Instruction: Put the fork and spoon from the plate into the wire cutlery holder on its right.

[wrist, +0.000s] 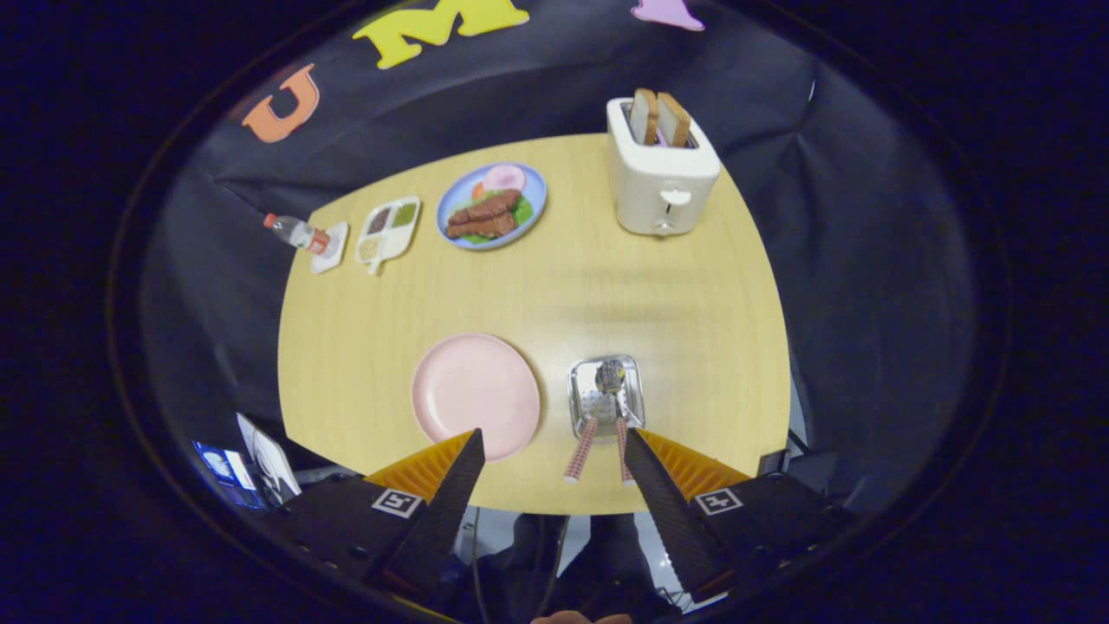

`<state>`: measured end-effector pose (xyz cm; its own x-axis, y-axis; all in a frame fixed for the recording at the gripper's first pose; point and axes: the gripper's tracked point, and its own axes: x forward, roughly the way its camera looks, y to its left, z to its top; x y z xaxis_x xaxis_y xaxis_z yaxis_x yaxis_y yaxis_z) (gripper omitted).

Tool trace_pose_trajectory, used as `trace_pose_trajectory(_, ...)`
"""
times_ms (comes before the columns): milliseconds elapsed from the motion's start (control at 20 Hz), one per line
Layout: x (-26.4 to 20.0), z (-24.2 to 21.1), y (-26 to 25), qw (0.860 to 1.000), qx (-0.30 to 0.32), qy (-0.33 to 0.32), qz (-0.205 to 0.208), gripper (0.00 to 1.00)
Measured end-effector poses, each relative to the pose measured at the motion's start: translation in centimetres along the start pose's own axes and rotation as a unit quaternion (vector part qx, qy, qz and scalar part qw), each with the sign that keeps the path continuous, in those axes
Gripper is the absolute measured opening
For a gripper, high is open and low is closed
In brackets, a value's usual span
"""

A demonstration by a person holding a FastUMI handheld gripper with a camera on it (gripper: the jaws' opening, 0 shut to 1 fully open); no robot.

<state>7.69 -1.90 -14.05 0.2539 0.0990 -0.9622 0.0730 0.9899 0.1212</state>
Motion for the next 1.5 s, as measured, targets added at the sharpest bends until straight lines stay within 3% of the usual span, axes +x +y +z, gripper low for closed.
trace_pose_trajectory(200, -3.5, 1.0, 3.2, 0.989, -0.006, -0.141, 0.035, 0.97)
trace_pose_trajectory(350, -5.8, 1.8, 3.5, 0.966, -0.03, -0.254, 0.022, 0.97)
trace_pose_trajectory(650, -11.1, 1.4, 3.0, 0.879, -0.048, -0.475, 0.007, 0.97)
trace_pose_trajectory(750, -13.5, 1.1, 2.9, 0.849, -0.058, -0.525, -0.003, 0.97)
trace_pose_trajectory(850, -14.9, 1.0, 2.9, 0.829, -0.068, -0.555, -0.005, 0.97)
trace_pose_trajectory(1200, -17.4, 0.0, 2.0, 0.794, -0.043, -0.605, -0.017, 0.97)
trace_pose_trajectory(1500, -17.3, 0.1, 2.9, 0.784, -0.038, -0.619, -0.024, 0.96)
